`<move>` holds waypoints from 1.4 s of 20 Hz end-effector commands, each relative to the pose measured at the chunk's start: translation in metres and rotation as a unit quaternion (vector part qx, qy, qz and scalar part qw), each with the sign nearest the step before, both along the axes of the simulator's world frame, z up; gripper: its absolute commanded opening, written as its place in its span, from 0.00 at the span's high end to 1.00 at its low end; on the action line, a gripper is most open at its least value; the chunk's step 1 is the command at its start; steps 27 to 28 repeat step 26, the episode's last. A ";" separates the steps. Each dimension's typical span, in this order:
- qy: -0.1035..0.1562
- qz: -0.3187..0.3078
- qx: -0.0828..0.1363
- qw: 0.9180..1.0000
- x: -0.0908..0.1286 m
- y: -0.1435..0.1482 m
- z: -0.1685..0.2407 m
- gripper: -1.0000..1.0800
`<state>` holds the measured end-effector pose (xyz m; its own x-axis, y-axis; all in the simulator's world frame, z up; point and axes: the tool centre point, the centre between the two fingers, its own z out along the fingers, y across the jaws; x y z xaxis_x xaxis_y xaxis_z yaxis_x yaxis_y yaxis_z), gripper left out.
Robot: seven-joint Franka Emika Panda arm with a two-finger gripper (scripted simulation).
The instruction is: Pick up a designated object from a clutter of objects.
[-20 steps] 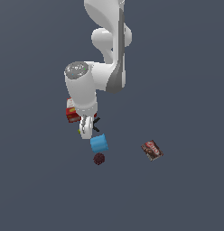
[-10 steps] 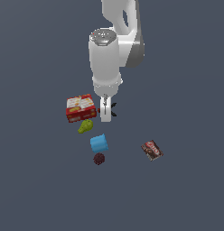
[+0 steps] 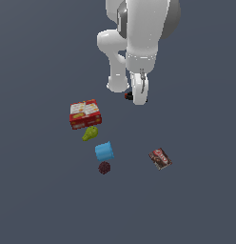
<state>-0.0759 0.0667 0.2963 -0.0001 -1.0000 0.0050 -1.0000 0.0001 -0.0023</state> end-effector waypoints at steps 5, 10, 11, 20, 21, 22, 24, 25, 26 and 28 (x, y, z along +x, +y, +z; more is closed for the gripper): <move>0.000 0.000 0.000 1.000 -0.021 0.058 0.053 1.00; 0.001 0.000 0.001 1.000 -0.035 0.099 0.091 1.00; 0.001 0.001 0.001 1.000 -0.037 0.106 0.098 1.00; 0.001 0.001 0.002 1.000 -0.048 0.148 0.136 1.00; 0.001 0.001 0.002 1.000 -0.048 0.151 0.138 1.00; 0.001 0.001 0.002 1.000 -0.049 0.152 0.139 1.00; 0.001 0.000 0.003 1.000 -0.048 0.154 0.141 1.00; 0.001 0.000 0.003 1.000 -0.048 0.154 0.141 1.00; 0.001 0.000 0.003 1.000 -0.048 0.154 0.141 1.00; 0.001 0.000 0.003 1.000 -0.048 0.154 0.141 1.00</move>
